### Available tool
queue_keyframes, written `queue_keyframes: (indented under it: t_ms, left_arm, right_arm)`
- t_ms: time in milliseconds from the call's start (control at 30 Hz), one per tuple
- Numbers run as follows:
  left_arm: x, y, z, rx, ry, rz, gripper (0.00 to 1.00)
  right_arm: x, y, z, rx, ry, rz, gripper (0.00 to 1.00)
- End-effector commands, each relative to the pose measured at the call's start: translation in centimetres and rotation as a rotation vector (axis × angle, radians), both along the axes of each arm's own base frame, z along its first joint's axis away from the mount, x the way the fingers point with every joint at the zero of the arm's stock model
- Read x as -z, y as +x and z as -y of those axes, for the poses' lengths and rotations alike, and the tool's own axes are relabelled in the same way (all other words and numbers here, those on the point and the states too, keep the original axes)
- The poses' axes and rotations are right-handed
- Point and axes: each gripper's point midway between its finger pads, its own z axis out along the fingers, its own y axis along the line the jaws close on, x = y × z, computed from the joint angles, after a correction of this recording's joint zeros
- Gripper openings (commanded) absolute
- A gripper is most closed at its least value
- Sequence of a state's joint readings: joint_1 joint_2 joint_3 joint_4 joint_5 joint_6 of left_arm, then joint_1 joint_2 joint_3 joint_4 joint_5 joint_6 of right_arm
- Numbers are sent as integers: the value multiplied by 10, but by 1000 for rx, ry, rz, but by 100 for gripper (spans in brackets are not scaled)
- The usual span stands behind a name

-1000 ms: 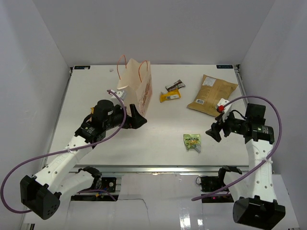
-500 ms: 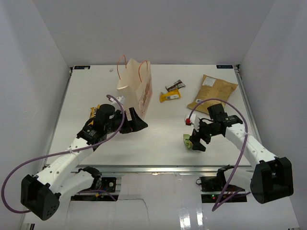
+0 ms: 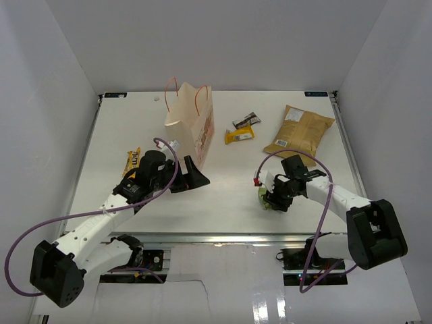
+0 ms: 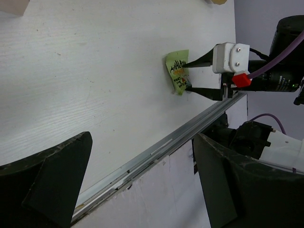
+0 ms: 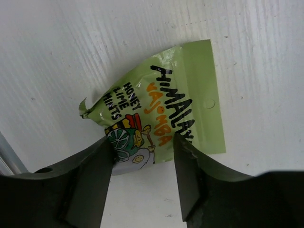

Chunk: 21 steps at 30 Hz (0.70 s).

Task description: Place the snacks into the paper bag

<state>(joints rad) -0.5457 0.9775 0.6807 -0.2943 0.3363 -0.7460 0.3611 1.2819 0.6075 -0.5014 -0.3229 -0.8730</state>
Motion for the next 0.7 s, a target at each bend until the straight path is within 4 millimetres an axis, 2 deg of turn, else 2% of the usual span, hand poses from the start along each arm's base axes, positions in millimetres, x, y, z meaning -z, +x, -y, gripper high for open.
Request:
queue_keyframes:
  t_ms: [0, 67, 100, 133, 167, 267, 300, 367, 400, 433, 533, 567, 633, 667]
  left_arm:
    - [-4, -2, 0, 3, -13, 21, 98]
    - [-3, -2, -2, -4, -5, 26, 98]
    - [-4, -2, -2, -5, -4, 29, 98]
    - [-4, -2, -3, -7, -3, 29, 98]
    - [-4, -3, -3, -9, -4, 32, 98]
    - [-6, -3, -6, -16, 2, 44, 98]
    - [-7, -3, -7, -19, 7, 46, 98]
    - [-8, -2, -10, -33, 17, 58, 98]
    - [-11, -2, -12, -36, 20, 66, 98]
    - [-11, 0, -15, -55, 32, 74, 98]
    - [-16, 3, -22, -97, 46, 92, 98]
    - [-17, 4, -25, -114, 49, 97, 98]
    - [-20, 4, -32, -149, 58, 99, 98]
    - [-21, 6, -37, -179, 72, 106, 98]
  right_arm:
    - [5, 7, -5, -52, -1, 44, 54]
    - [7, 3, -10, -69, 22, 18, 37]
    - [7, 1, -11, -73, 33, 10, 37]
    - [3, 1, -14, -83, 48, 8, 30]
    - [2, -4, -15, -104, 54, -10, 27]
    - [-20, -8, -28, -161, 138, 15, 19]
    - [-33, -10, -33, -180, 171, 35, 18]
    - [-62, 1, -42, -233, 210, 109, 16]
    - [-75, -2, -45, -253, 235, 109, 16]
    - [-103, 11, -53, -269, 262, 169, 14]
    - [-144, 19, -69, -304, 334, 178, 14]
    - [-176, 36, -79, -313, 371, 229, 14]
    - [-211, 47, -96, -285, 454, 225, 14]
    - [-221, 55, -108, -286, 479, 205, 14]
